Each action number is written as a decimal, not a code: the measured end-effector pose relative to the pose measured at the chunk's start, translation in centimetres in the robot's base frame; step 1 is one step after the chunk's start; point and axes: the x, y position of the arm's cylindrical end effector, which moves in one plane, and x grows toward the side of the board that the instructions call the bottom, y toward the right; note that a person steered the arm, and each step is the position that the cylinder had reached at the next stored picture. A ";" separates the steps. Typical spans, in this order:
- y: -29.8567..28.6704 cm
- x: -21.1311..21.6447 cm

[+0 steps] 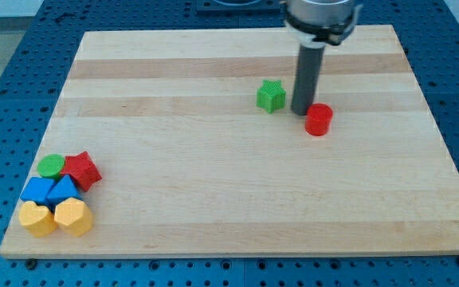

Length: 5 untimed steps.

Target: Move the green star towards bottom center

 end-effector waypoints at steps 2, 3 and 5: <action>-1.6 -2.7; -6.5 -1.8; -12.1 -0.6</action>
